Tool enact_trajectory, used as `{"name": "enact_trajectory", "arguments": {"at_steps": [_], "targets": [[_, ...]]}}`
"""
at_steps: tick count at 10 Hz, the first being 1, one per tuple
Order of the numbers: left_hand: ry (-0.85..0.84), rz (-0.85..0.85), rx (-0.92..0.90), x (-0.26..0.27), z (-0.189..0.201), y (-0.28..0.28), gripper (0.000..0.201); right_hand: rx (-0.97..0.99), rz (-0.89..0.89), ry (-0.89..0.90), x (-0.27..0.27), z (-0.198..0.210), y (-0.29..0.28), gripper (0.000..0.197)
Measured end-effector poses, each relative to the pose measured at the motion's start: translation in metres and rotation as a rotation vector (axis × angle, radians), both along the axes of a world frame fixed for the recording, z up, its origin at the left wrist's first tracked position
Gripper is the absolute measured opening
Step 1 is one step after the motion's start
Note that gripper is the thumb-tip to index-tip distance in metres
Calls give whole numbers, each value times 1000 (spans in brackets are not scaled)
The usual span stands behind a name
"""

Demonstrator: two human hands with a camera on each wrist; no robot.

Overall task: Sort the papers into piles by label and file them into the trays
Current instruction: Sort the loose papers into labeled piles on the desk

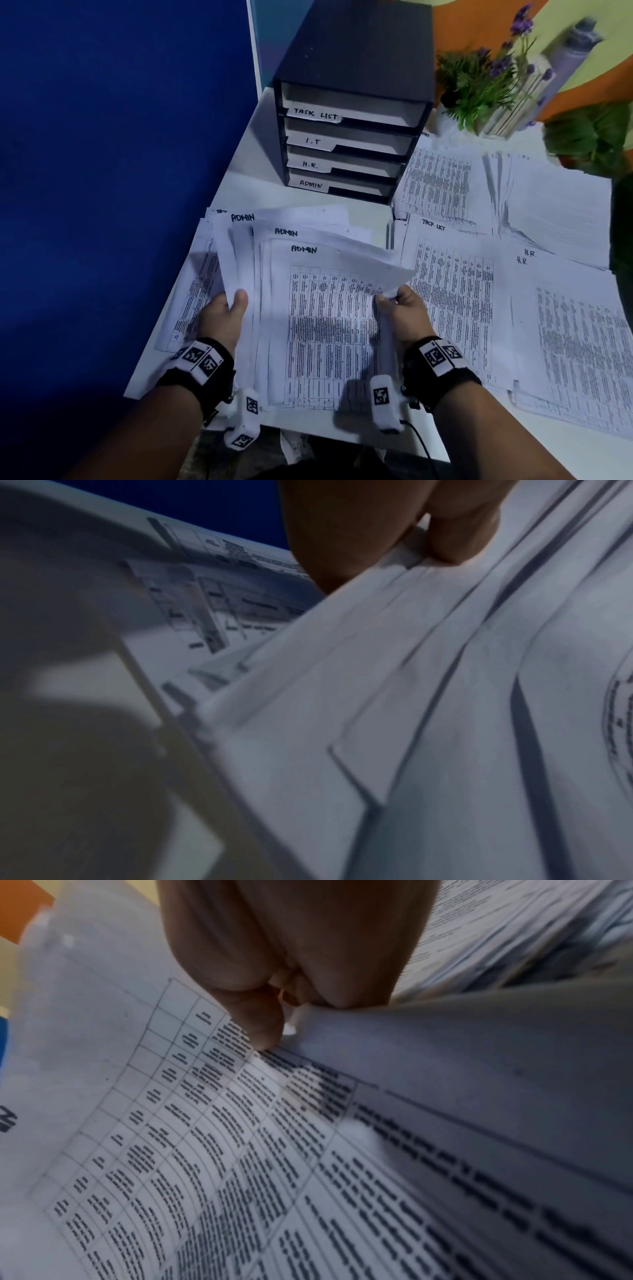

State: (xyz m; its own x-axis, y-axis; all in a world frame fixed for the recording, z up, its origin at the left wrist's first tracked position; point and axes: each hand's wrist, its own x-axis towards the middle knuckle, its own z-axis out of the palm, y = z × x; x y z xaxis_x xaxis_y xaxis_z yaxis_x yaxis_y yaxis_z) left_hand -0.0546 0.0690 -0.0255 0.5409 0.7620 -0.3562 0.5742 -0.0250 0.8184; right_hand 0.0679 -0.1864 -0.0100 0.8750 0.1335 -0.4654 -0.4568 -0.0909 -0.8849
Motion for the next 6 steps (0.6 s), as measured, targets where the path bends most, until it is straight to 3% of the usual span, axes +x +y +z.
{"name": "enact_trajectory", "arguments": {"at_steps": [1, 2, 3, 4, 5, 6], "targets": [[-30, 4, -36, 0, 0, 2, 16, 56, -17, 52, -4, 8, -9, 18], [-60, 1, -85, 1, 1, 1, 8, 20, 129, 187, 1, -12, -9, 21], [-52, 11, -94, 1, -2, 1, 7, 107, 132, 116, -9, 0, -38, 15], [-22, 15, -75, 1, -4, 2, 11, 335, -14, 99, 2, 11, 2, 42], [13, -2, -46, 1, -4, 3, 12, 214, 4, 0, 0, 2, -1, 32], [24, -47, -17, 2, -1, 1, 6, 19, 31, 43, 1, 7, 6, 20]]}}
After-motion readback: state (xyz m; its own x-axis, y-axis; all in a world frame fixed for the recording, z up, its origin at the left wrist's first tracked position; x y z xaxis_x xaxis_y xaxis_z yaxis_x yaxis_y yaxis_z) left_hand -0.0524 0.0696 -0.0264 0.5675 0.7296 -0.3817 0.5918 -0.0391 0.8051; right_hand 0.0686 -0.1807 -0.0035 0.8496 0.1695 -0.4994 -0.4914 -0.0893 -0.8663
